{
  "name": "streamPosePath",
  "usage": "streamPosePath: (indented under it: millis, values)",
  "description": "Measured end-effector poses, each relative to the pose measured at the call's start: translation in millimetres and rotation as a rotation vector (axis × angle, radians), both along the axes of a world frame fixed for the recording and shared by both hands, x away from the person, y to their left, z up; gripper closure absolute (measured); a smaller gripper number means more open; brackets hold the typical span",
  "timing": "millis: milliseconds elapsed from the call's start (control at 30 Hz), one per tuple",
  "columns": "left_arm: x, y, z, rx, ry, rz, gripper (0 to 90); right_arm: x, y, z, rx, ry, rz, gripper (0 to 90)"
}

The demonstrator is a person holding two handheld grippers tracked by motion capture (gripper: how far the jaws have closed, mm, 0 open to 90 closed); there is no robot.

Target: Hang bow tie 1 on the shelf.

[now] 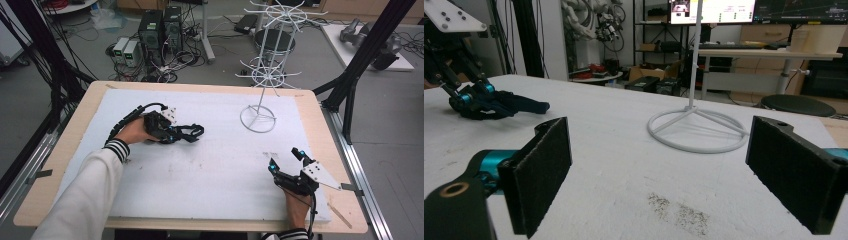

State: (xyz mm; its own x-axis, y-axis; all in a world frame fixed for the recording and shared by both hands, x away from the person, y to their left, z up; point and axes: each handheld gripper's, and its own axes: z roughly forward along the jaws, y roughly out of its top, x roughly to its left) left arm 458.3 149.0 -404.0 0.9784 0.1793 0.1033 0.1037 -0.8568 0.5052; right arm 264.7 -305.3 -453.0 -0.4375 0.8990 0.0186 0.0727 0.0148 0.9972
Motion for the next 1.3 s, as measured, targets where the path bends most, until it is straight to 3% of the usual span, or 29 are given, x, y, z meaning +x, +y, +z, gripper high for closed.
streamPosePath:
  millis: [100,267,400,667,933,1300]
  values:
    - [-1.8,1.5,3.6,-0.028,-0.005,0.008,76.8,0.0,0.1,0.0,0.002,0.001,0.002,10.5]
    - [-5.1,5.8,11.8,-0.109,0.033,0.06,76.7,0.4,-0.1,0.2,0.001,0.004,0.002,10.5]
    - [-7.4,10.9,16.5,-0.129,0.025,0.073,76.7,0.8,-0.3,0.3,0.004,0.009,0.003,10.5]
    - [-10.0,20.6,23.0,-0.215,0.033,0.107,76.5,5.5,-2.2,2.5,0.001,0.037,0.018,10.5]
    - [-10.5,22.9,25.3,-0.254,0.042,0.106,76.5,11.1,-3.5,10.1,-0.018,0.063,0.043,10.5]
    - [-17.9,24.2,35.3,-0.343,0.055,0.105,76.4,22.0,-1.5,38.6,0.002,0.074,0.179,10.5]
